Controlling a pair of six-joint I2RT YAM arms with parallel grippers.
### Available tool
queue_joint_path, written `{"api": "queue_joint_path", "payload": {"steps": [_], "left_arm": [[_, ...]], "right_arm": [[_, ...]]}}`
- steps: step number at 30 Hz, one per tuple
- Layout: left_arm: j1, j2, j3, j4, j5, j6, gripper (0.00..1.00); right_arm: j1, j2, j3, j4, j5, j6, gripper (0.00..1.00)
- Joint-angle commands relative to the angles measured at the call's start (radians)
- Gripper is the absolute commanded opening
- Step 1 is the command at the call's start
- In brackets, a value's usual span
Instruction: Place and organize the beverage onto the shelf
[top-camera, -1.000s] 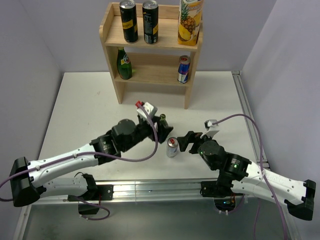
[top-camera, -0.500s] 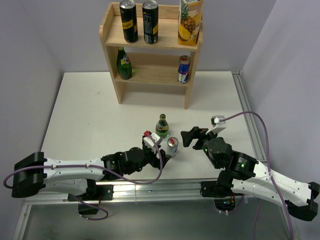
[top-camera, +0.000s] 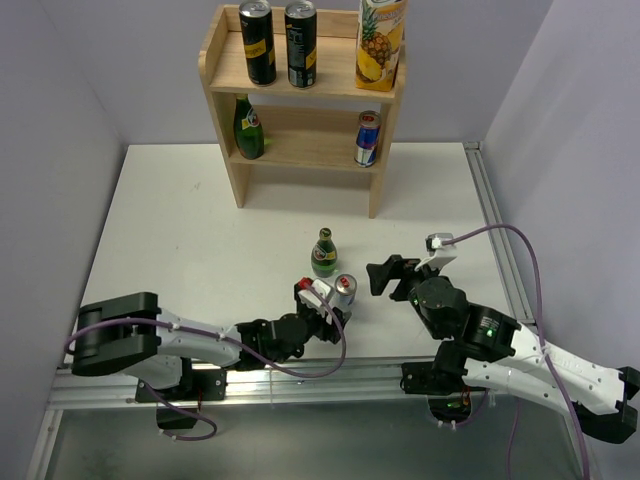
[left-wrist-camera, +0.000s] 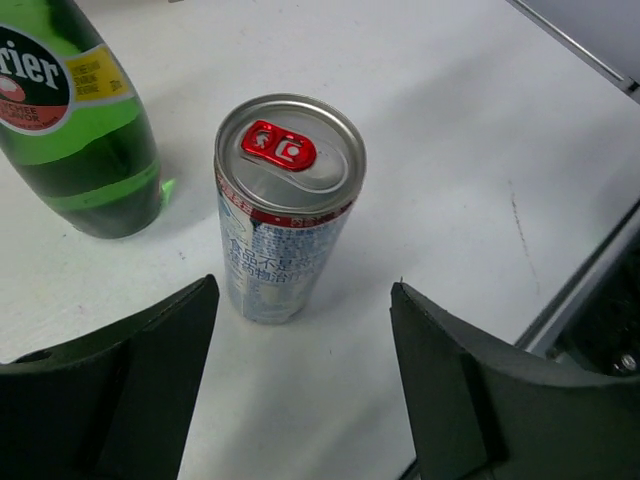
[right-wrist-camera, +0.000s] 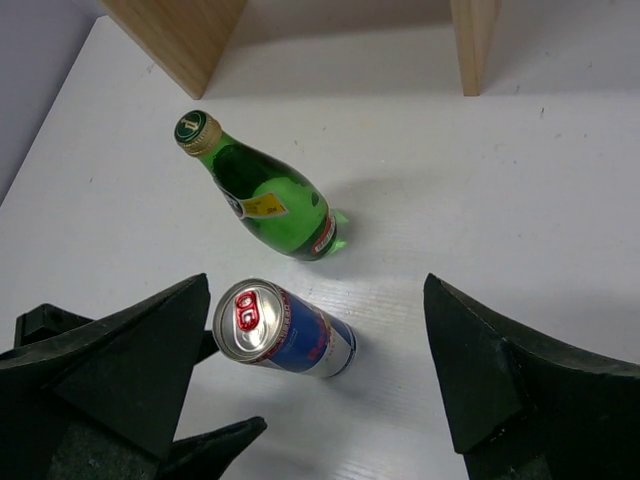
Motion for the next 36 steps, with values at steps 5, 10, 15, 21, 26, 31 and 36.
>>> {"api": "queue_joint_path", "payload": {"steps": [5, 10, 15, 21, 26, 31, 36], "left_arm": [[-0.007, 0.164, 0.053, 0.22, -0.149, 0.037, 0.74], [-0.006, 0.243, 0.11, 0.231, -0.152, 0.048, 0.73], [0.019, 0.293, 0.128, 0.278, -0.14, 0.045, 0.71], [0.077, 0.348, 0.155, 0.286, -0.1, 0.045, 0.7], [0.115, 0.392, 0.17, 0.312, -0.073, 0.055, 0.7], [0.143, 0.434, 0.199, 0.318, -0.054, 0.054, 0.67], [0.154, 0.454, 0.227, 0.303, -0.056, 0.054, 0.52]], "right_arm": [[-0.001, -0.034, 0.011, -0.028, 0.036, 0.013, 0.95], [-0.004, -0.04, 0.01, -0.037, 0.042, 0.015, 0.95], [-0.004, -0.038, -0.003, -0.026, 0.034, 0.013, 0.95], [-0.004, -0.035, -0.012, -0.014, 0.03, 0.015, 0.95], [-0.004, -0.035, -0.026, -0.005, 0.023, 0.016, 0.95], [-0.004, -0.024, -0.035, 0.004, 0.02, 0.016, 0.95], [-0.004, -0.015, -0.041, 0.017, 0.019, 0.013, 0.95]]}}
